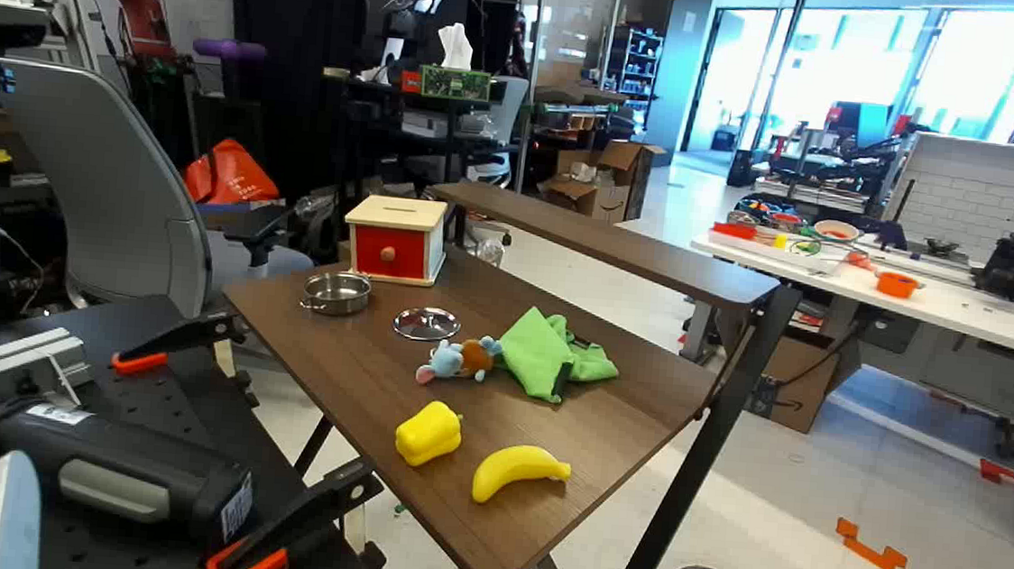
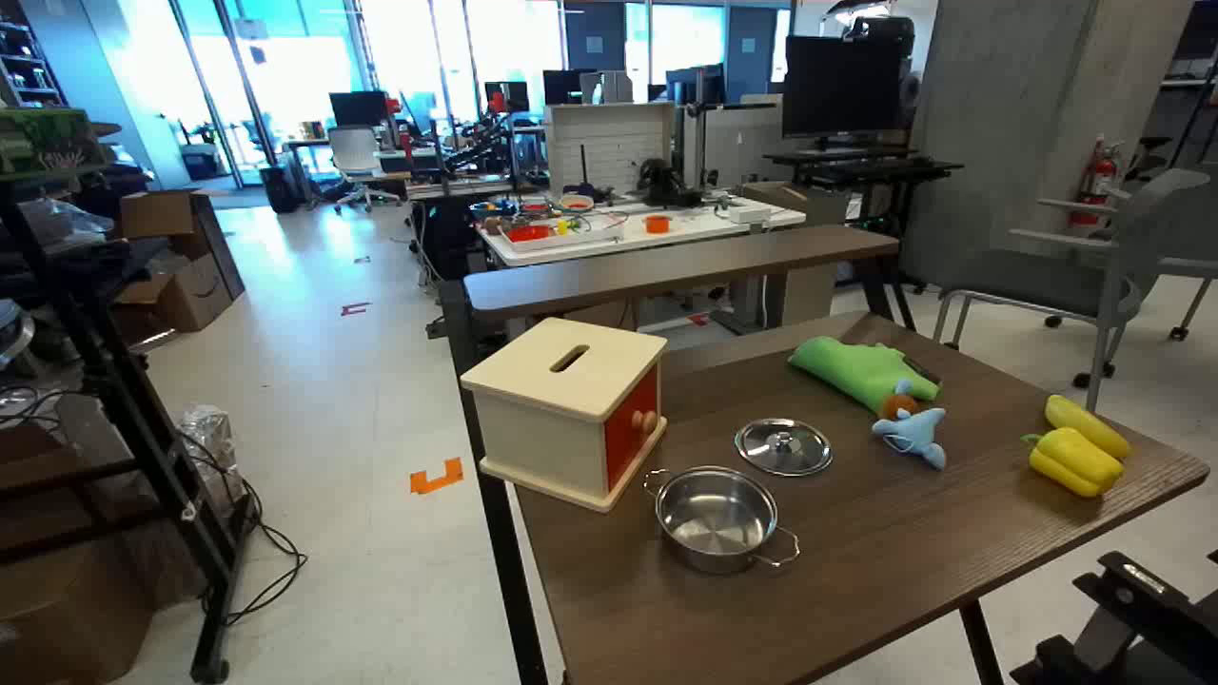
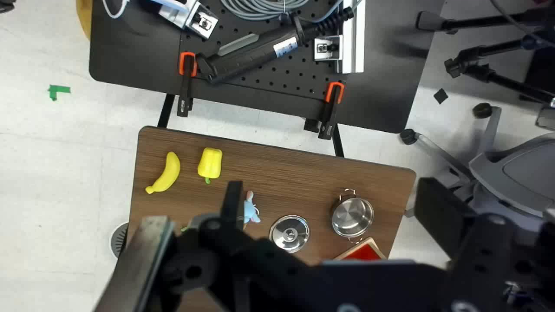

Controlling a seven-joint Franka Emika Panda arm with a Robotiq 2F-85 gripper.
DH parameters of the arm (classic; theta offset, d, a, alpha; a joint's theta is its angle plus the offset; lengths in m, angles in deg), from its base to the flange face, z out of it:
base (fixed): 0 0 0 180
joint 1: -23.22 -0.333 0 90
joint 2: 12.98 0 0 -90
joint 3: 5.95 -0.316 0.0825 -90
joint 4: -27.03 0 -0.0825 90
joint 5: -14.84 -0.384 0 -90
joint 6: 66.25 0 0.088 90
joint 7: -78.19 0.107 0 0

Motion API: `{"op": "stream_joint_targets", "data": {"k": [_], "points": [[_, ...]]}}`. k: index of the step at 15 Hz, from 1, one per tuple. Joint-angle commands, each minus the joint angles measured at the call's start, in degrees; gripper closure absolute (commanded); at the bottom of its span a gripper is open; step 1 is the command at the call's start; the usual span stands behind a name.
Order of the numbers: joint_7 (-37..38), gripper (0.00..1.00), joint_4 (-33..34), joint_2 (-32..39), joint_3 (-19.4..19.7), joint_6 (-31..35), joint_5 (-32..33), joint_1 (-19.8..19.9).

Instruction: Put the lid on the pot

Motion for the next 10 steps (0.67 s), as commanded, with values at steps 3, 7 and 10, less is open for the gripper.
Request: {"op": "stream_joint_targets", "data": {"k": [3, 7, 10], "points": [[-0.23, 0.0, 0.38, 0.08, -0.36, -0.12, -0.22, 0.48], [-0.23, 0.0, 0.4, 0.08, -0.36, -0.12, -0.22, 0.48], [2.77, 0.0, -0.08, 2.0, -0.96, 3.37, -0.4, 1.25]]}}
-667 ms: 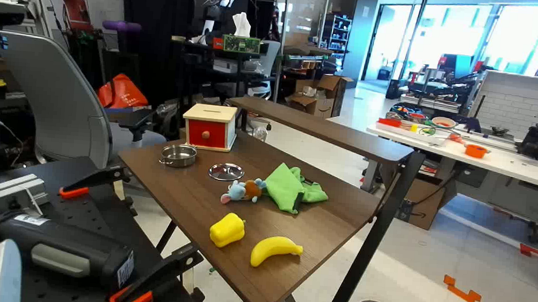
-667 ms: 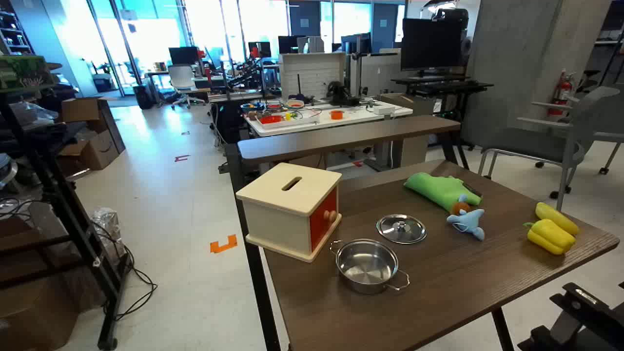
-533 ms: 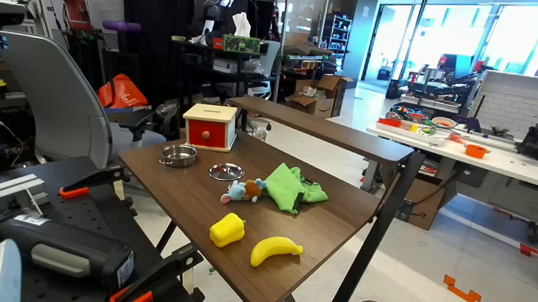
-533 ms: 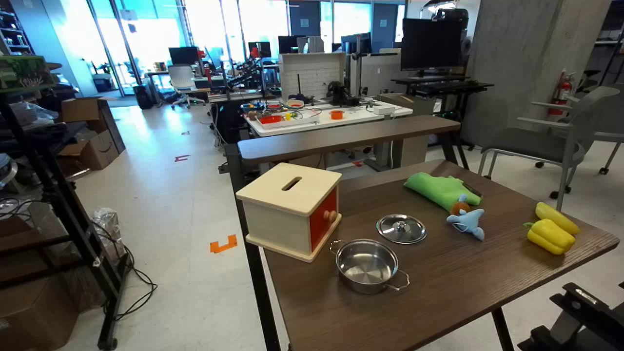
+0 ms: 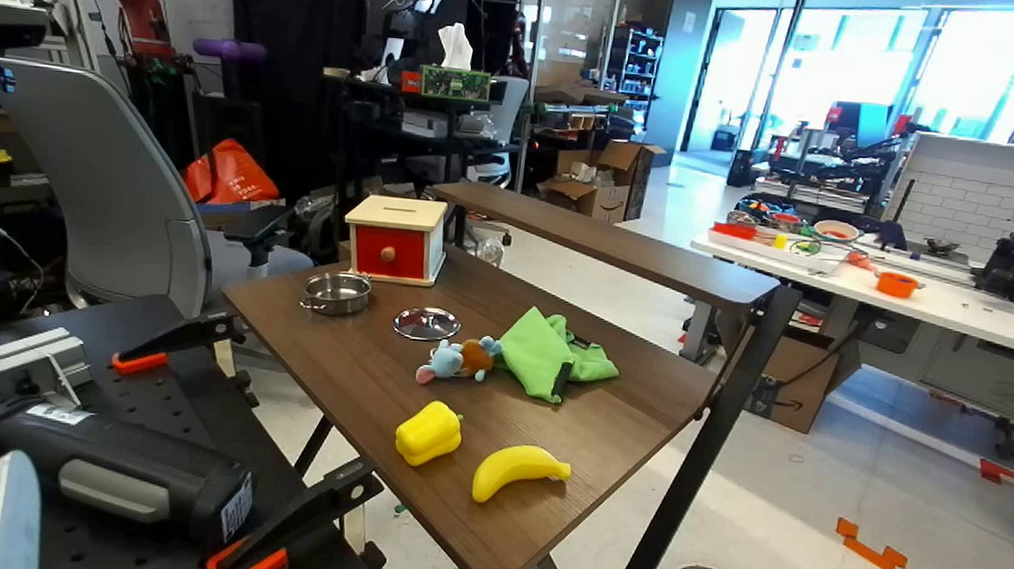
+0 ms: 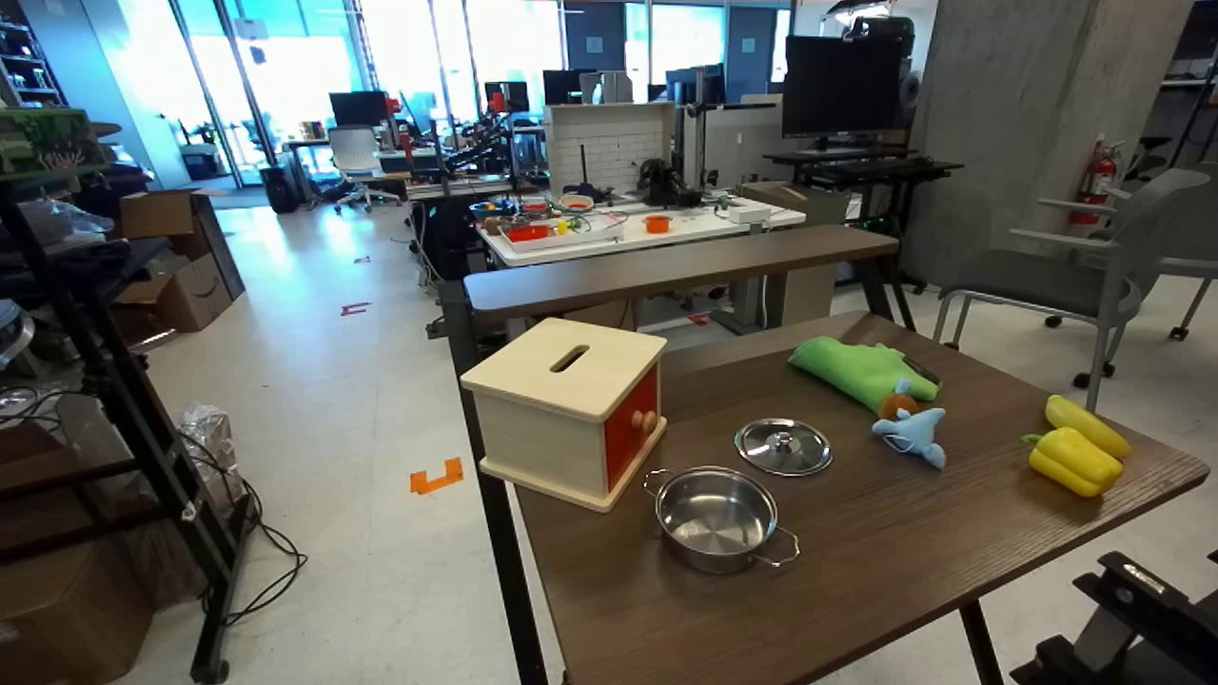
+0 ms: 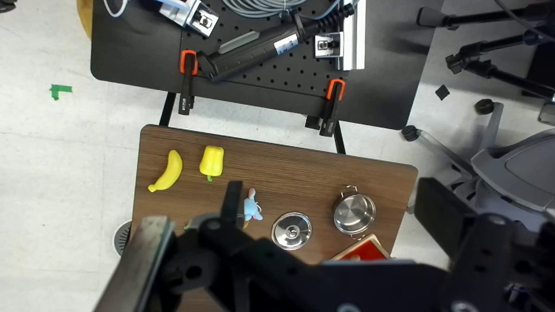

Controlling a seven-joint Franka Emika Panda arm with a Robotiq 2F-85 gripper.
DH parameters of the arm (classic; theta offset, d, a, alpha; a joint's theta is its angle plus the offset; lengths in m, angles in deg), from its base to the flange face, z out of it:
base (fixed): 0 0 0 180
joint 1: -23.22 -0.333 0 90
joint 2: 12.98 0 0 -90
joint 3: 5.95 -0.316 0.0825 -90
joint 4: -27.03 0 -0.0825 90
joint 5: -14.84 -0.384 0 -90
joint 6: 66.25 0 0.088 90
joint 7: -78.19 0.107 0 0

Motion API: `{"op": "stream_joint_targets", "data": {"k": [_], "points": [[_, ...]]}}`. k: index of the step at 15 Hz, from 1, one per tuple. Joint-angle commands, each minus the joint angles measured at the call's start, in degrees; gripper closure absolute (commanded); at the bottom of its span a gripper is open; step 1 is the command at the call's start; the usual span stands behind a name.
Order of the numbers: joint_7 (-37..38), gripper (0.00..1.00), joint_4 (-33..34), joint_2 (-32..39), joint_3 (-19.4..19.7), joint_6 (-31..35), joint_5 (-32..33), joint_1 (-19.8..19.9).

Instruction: Put the lid on the pot

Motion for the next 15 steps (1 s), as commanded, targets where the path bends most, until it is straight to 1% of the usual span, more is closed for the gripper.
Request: {"op": "stream_joint_targets", "data": {"k": [1, 3, 5, 8, 9, 11, 13, 15], "points": [[2.37, 0.0, -1.65, 2.28, -1.32, 7.1, -0.41, 0.87], [1.4, 0.0, -3.95, 4.63, -2.42, 14.63, 0.0, -0.3], [0.21, 0.0, -5.3, 8.9, -3.28, 21.3, -0.8, -1.69], [-2.94, 0.0, -5.64, 17.76, -3.82, 28.35, -2.23, -4.41], [-4.13, 0.0, -5.25, 21.1, -3.97, 29.98, -2.8, -5.25], [-5.41, 0.0, -4.24, 28.0, -4.86, 36.02, -2.77, -5.79], [-4.73, 0.0, -2.62, 35.68, -6.51, 43.62, -1.11, -5.39], [-4.97, 0.0, 0.42, 43.74, -8.14, 48.82, -0.48, -5.17]]}}
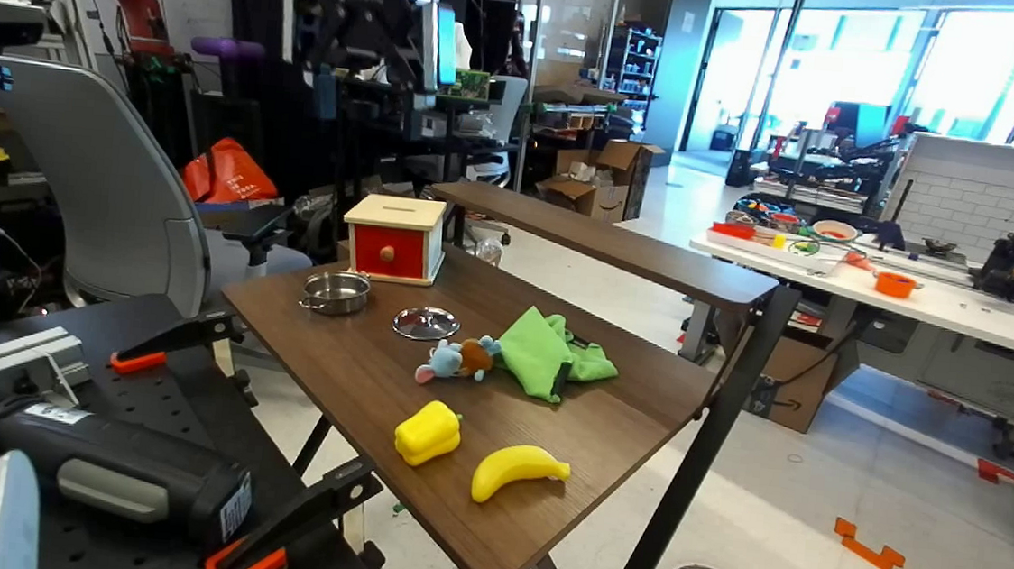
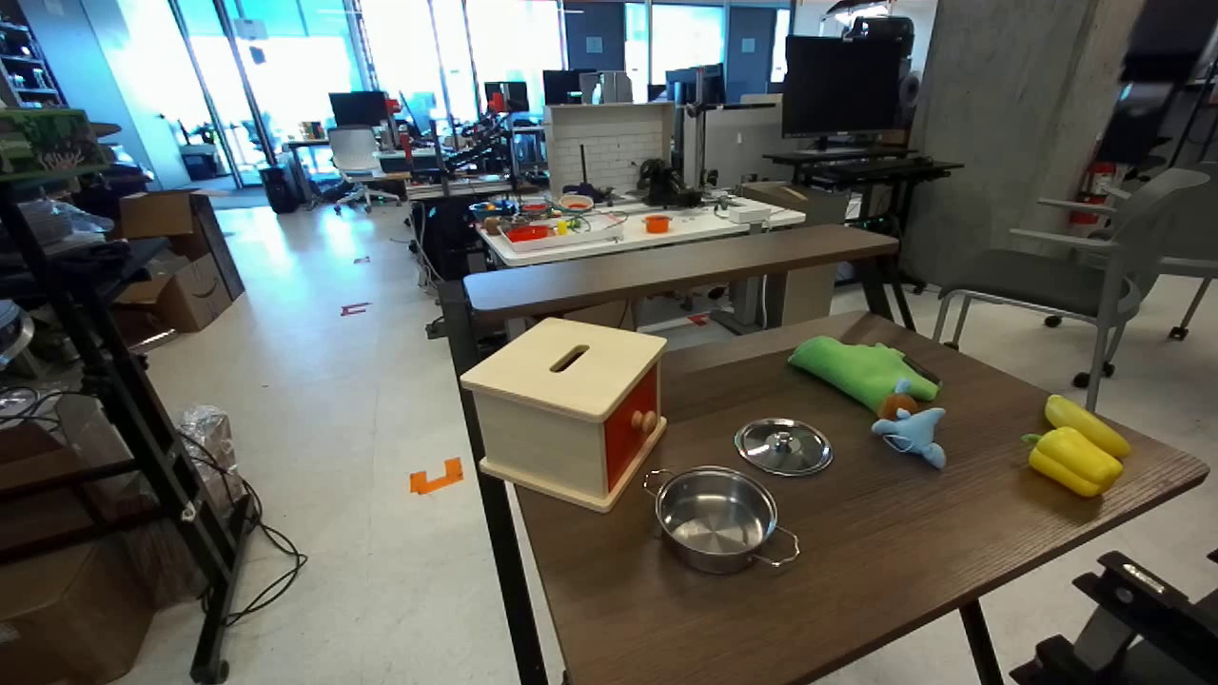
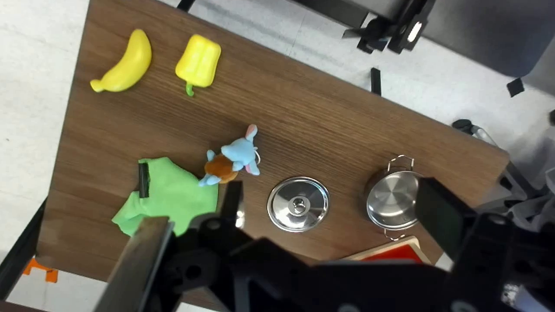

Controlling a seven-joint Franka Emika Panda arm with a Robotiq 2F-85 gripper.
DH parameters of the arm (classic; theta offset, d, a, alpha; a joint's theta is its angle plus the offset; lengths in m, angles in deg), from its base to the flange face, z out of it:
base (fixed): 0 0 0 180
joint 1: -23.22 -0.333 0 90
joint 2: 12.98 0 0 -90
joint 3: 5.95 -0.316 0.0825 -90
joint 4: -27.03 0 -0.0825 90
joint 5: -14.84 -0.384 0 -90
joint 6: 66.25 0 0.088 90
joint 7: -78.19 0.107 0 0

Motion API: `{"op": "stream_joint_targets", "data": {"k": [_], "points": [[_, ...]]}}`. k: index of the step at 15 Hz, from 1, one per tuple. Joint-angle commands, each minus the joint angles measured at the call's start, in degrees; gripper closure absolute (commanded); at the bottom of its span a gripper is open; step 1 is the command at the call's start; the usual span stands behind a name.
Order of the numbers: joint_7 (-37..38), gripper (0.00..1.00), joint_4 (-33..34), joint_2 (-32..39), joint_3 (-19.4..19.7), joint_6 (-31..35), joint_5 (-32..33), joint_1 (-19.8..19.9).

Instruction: Put the lid on the pot

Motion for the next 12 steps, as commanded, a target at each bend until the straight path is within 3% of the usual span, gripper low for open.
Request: {"op": "stream_joint_targets", "data": {"k": [1, 7, 12], "points": [[-1.8, 0.0, 7.63, 14.96, -3.03, 7.17, 0.25, 0.64], [-0.95, 0.0, 22.81, 35.45, -7.97, 8.88, 4.81, 1.15], [0.96, 0.0, 34.47, 46.22, -8.03, 6.16, 9.93, 0.15]]}}
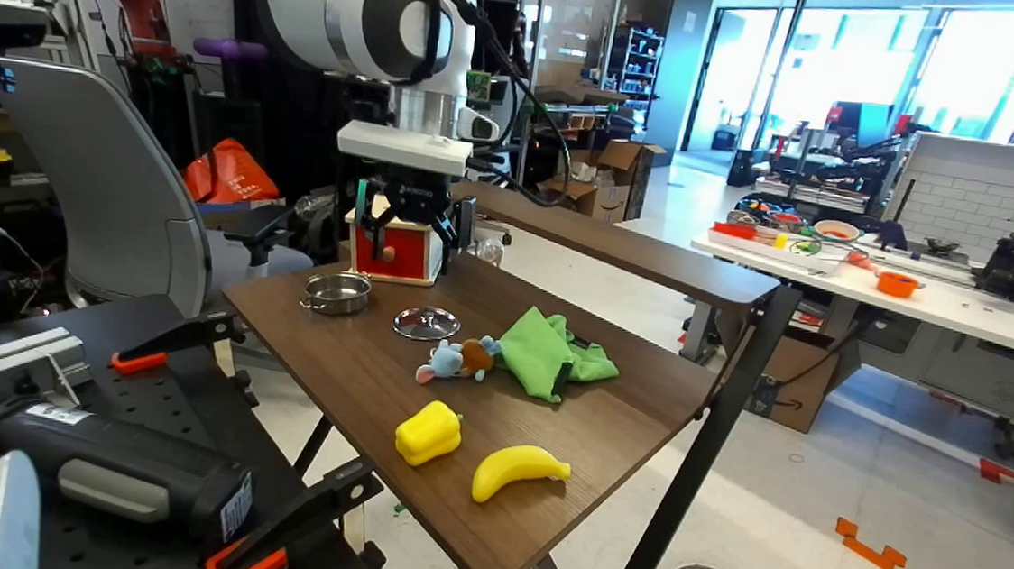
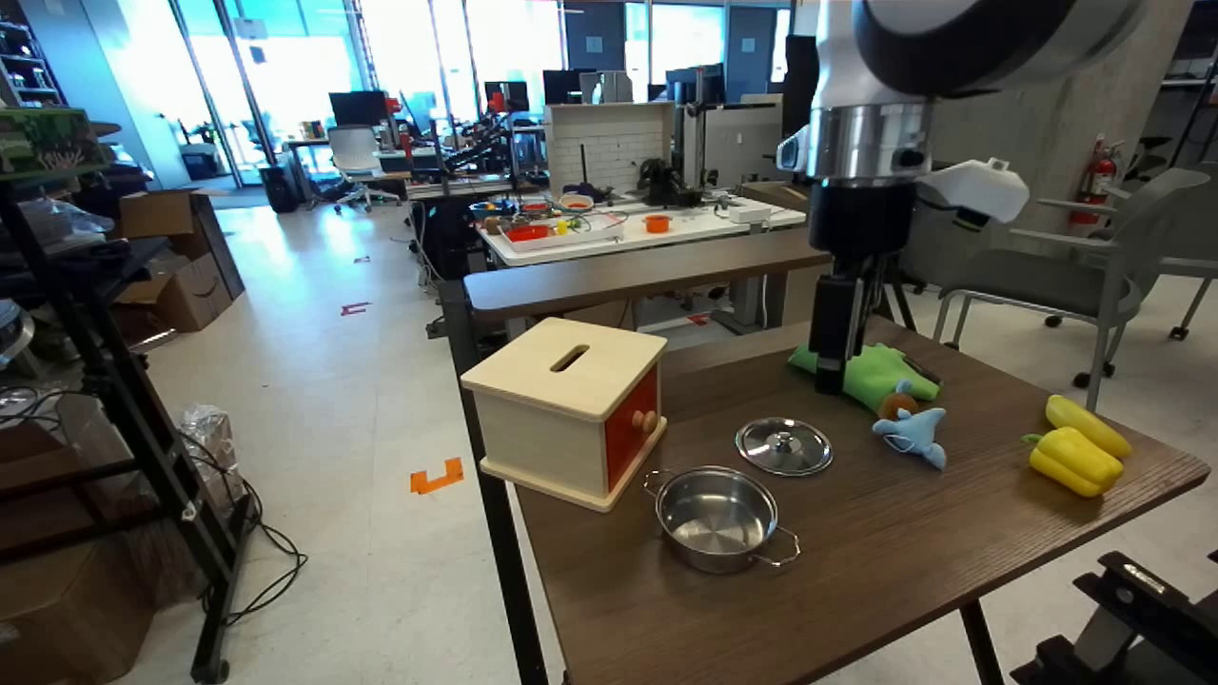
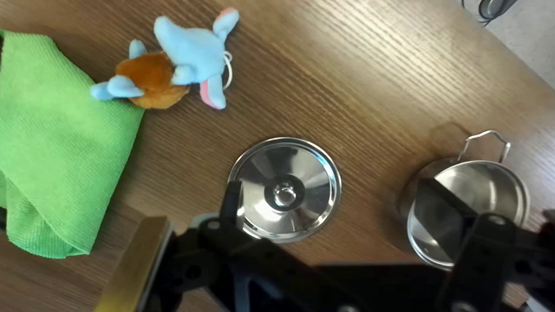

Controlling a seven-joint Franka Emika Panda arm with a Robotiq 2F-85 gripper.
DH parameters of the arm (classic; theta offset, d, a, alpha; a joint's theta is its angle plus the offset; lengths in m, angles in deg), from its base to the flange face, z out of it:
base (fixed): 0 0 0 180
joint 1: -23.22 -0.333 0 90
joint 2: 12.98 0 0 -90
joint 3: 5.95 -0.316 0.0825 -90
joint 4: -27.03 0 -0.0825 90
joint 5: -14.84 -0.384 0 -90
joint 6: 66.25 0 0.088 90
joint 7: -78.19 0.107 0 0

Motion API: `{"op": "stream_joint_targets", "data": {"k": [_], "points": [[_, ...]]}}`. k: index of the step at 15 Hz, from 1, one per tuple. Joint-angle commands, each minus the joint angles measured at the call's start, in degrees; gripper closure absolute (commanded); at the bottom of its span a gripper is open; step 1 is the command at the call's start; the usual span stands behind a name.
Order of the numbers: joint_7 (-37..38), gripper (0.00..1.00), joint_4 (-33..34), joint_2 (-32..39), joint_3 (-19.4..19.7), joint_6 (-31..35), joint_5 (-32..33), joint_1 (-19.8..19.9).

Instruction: Put the lid on the pot

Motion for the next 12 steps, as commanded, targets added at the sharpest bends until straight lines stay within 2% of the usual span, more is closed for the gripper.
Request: {"op": "stream_joint_targets", "data": {"k": [1, 12], "points": [[1.55, 0.0, 9.43, 7.48, -0.41, -3.51, 3.38, 0.03], [1.97, 0.0, 22.61, 18.7, -0.64, -12.14, 5.21, -1.29]]}}
